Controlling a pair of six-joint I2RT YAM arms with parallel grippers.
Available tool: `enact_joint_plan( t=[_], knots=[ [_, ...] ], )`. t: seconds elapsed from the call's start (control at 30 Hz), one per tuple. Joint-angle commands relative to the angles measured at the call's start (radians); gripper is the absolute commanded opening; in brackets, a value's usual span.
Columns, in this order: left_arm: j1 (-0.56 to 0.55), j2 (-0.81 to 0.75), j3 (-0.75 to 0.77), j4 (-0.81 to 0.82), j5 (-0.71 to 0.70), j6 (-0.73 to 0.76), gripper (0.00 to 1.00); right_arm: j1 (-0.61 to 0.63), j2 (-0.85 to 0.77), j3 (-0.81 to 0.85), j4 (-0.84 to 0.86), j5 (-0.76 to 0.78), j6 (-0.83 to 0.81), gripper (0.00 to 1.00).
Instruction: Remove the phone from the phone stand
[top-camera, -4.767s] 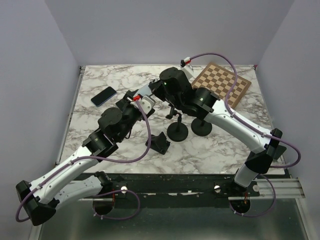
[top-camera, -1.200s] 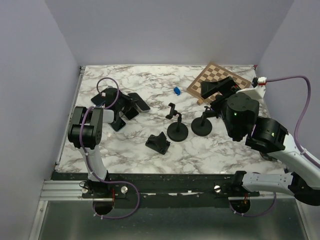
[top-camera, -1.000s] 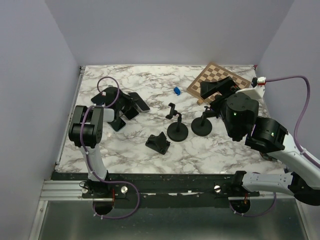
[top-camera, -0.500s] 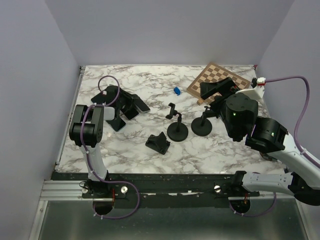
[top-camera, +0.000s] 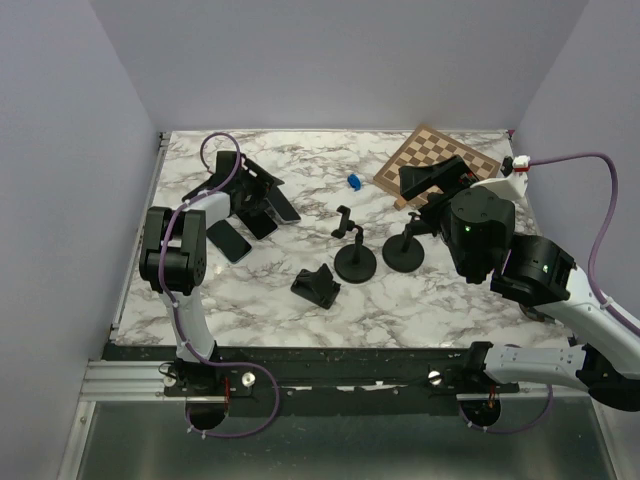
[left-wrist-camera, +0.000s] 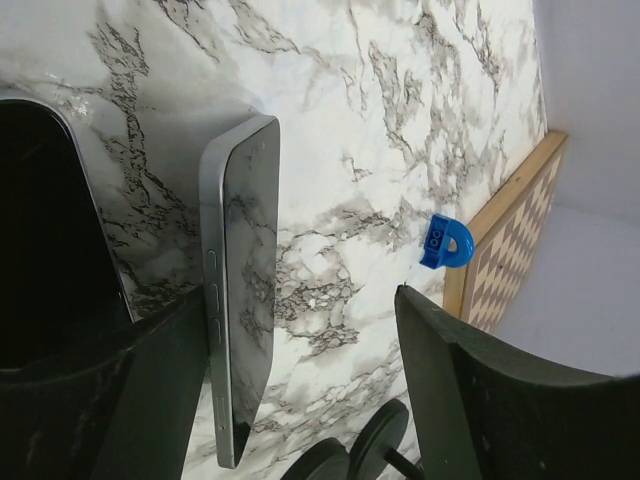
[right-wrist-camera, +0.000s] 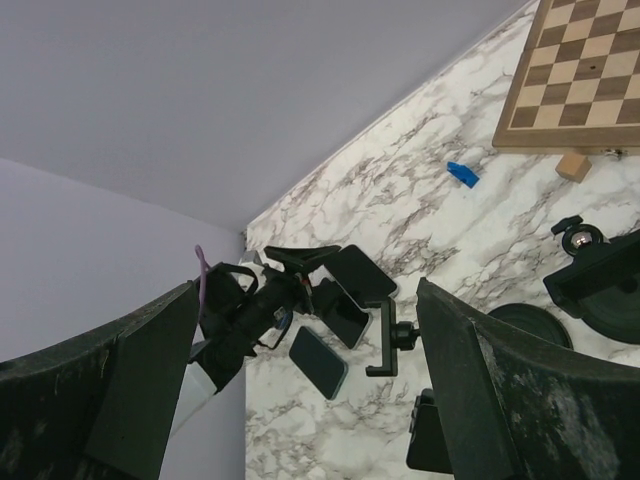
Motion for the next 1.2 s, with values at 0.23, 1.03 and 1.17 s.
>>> enact_joint_plan(
  t=[0.23, 1.03, 1.17],
  knots=[
    [-0.033, -0.050, 0.145, -0.354, -0.127, 0.090, 0.91, 0.007, 0.004, -0.003, -0.032, -0.006, 0.036, 0.95],
    [-0.174, -0.644, 0.088, -0.244, -0.540, 0.606, 0.95, 0.006, -0.001, -0.014, -0.170, 0.125, -0.087, 1.00],
    [-0.262, -0.779, 0.001, -0.096, -0.525, 0.734, 0.99, 0.007, -0.008, -0.035, -0.165, 0.129, -0.192, 1.00]
  ],
)
